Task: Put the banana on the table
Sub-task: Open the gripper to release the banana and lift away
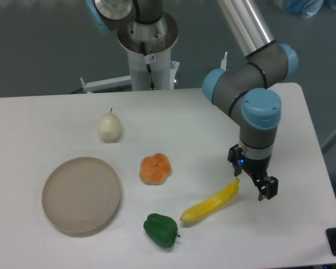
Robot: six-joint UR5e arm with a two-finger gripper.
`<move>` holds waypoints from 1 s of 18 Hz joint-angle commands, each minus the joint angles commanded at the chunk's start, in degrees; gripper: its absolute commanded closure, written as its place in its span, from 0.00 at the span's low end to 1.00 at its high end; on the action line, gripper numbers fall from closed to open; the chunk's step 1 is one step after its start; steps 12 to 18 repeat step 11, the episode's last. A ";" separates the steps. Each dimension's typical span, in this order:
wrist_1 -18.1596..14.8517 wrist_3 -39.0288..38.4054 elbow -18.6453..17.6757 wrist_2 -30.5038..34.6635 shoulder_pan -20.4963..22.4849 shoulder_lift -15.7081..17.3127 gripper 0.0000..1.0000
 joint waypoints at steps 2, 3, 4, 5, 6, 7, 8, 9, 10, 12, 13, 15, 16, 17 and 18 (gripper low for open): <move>-5.47 -1.24 4.58 0.00 0.09 -1.58 0.00; -7.76 -1.42 6.60 0.08 0.18 -2.46 0.00; -9.52 -1.42 8.37 0.43 0.18 -3.08 0.00; -10.67 -1.42 9.60 0.52 0.44 -3.69 0.00; -11.64 -1.42 10.74 0.61 0.97 -4.22 0.00; -11.91 -1.42 11.28 0.61 1.15 -4.31 0.00; -12.26 -1.33 11.54 0.61 1.41 -4.31 0.00; -12.35 -1.16 11.63 0.61 1.59 -4.31 0.00; -12.44 -0.89 11.64 0.61 2.11 -4.49 0.00; -12.44 -0.80 11.55 0.61 2.20 -4.49 0.00; -12.44 -0.80 11.55 0.61 2.20 -4.49 0.00; -12.44 -0.80 11.55 0.61 2.20 -4.49 0.00; -12.44 -0.80 11.55 0.61 2.20 -4.49 0.00; -12.44 -0.80 11.55 0.61 2.20 -4.49 0.00; -12.44 -0.80 11.55 0.61 2.20 -4.49 0.00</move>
